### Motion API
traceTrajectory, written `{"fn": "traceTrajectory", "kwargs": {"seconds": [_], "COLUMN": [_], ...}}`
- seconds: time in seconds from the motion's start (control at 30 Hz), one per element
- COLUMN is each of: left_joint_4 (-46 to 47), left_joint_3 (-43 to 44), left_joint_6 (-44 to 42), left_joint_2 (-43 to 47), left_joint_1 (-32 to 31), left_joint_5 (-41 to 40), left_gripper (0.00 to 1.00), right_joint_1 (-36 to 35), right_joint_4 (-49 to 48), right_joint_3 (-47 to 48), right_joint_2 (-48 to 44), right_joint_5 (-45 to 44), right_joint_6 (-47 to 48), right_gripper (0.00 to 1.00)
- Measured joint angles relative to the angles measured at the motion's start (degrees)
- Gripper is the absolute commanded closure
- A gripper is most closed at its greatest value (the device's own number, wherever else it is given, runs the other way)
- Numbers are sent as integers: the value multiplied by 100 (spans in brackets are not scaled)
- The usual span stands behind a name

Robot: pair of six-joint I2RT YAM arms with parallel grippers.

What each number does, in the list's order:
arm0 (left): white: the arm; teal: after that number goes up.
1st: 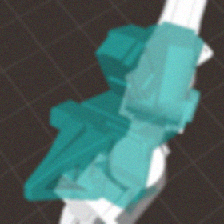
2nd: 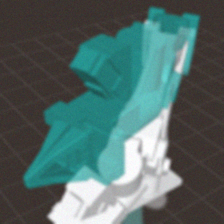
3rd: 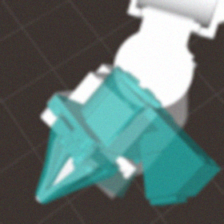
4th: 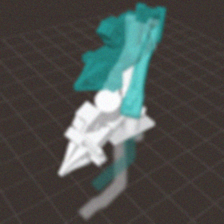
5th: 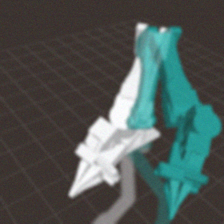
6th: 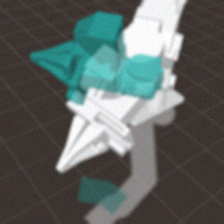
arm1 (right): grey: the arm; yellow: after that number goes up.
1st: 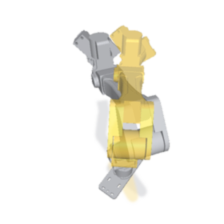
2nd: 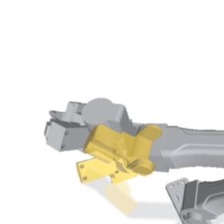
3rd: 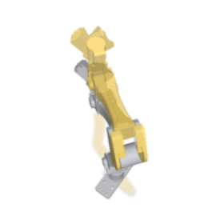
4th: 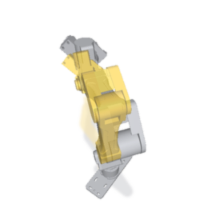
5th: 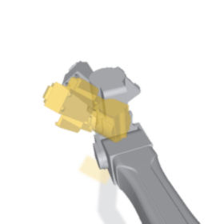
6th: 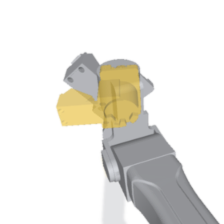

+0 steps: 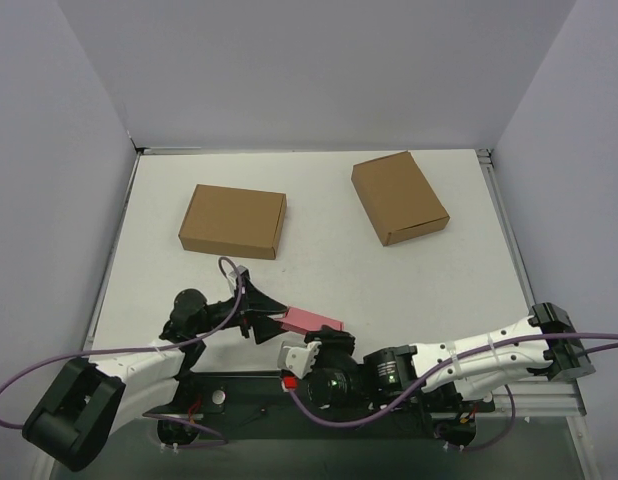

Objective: Fold the paper box

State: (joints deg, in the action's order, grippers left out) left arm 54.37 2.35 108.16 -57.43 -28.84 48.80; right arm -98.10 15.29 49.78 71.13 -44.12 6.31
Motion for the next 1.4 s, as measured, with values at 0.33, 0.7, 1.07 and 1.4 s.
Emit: {"fn": "traceTrajectory", "kwargs": {"seconds": [0.33, 0.7, 1.07, 1.4], "left_joint_4": [-1519, -5565, -7235, -7392], "left_joint_3": [55, 2229, 3604, 3729], "left_joint_6": [-1805, -6428, -9584, -10684], "left_joint_2": [492, 1558, 1318, 721], "left_joint_1": [1493, 1534, -992, -1725], "left_joint_5": [562, -431, -1954, -2365], "left_gripper": [22, 30, 36, 48], "right_joint_1": [986, 2745, 3495, 3519], "right_joint_4": [332, 186, 164, 168], "right_joint_3": [-103, -662, -706, -706], "right_joint_2": [-81, -636, -1088, -1255], "right_joint_5": [1528, 4113, 5630, 6054], "right_joint_6": [-446, -498, -459, -461], "right_gripper": [77, 78, 78, 78]}}
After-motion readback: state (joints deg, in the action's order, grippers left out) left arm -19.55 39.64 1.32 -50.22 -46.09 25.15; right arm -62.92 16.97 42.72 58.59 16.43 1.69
